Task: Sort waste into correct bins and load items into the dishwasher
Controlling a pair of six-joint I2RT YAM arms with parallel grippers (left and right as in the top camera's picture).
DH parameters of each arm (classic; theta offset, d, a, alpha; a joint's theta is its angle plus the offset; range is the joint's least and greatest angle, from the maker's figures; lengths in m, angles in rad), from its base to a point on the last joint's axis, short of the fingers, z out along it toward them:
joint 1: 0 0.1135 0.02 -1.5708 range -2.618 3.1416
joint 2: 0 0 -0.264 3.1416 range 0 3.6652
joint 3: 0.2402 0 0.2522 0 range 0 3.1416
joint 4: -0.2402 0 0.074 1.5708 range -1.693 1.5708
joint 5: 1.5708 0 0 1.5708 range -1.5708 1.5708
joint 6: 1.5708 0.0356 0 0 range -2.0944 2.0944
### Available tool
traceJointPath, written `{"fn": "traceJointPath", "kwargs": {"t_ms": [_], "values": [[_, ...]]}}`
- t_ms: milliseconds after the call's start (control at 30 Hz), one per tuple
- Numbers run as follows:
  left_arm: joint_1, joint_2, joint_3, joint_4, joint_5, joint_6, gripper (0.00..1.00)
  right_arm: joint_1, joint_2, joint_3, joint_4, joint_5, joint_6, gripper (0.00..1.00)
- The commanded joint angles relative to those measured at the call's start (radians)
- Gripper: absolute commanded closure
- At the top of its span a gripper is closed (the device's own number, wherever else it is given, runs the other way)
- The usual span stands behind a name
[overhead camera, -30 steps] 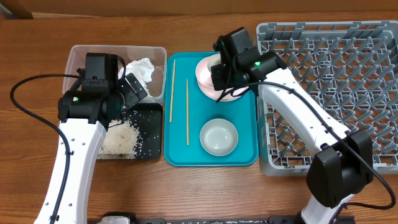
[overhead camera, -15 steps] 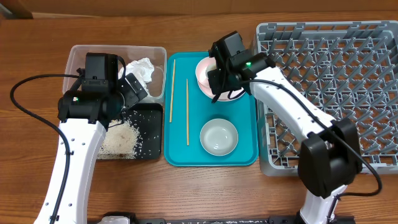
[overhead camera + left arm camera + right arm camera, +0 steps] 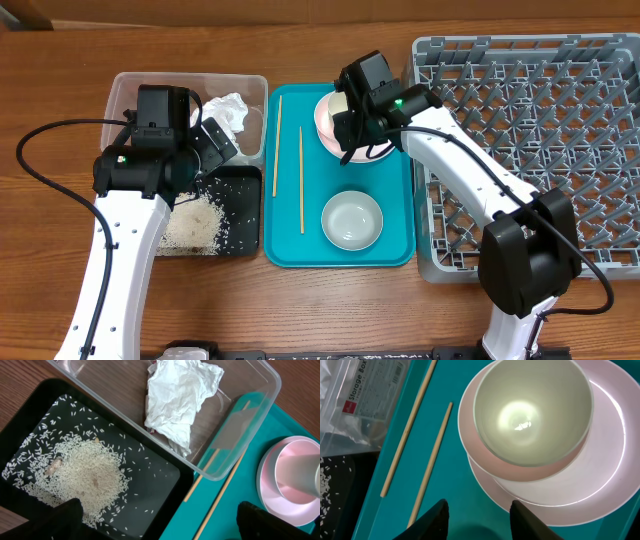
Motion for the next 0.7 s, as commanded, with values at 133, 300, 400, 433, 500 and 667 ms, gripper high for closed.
{"fn": "traceJointPath", "kwargs": {"t_ms": [133, 300, 400, 433, 500, 667], "values": [[0.002, -0.006, 0.013, 0.004, 0.001, 0.016, 0.0, -0.002, -0.005, 0.207, -0.069, 0.002, -0.01, 0.38], [0.002, -0.007, 0.013, 0.004, 0.001, 0.016, 0.0, -0.001, -0.005, 0.274, -0.093, -0.105, -0.1, 0.3], [0.002, -0.006, 0.013, 0.004, 0.001, 0.016, 0.0, -0.001, 0.006, 0.269, -0.075, -0.098, -0.122, 0.4], [0.002, -0.006, 0.013, 0.004, 0.001, 0.016, 0.0, -0.001, 0.016, 0.266, -0.065, -0.098, -0.133, 0.46], [0.002, -0.006, 0.013, 0.004, 0.001, 0.016, 0.0, 0.003, 0.042, 0.26, -0.041, -0.097, -0.135, 0.57], [0.002, -0.006, 0.013, 0.004, 0.001, 0.016, 0.0, 0.003, 0.126, 0.259, -0.026, -0.055, -0.134, 0.6]]}}
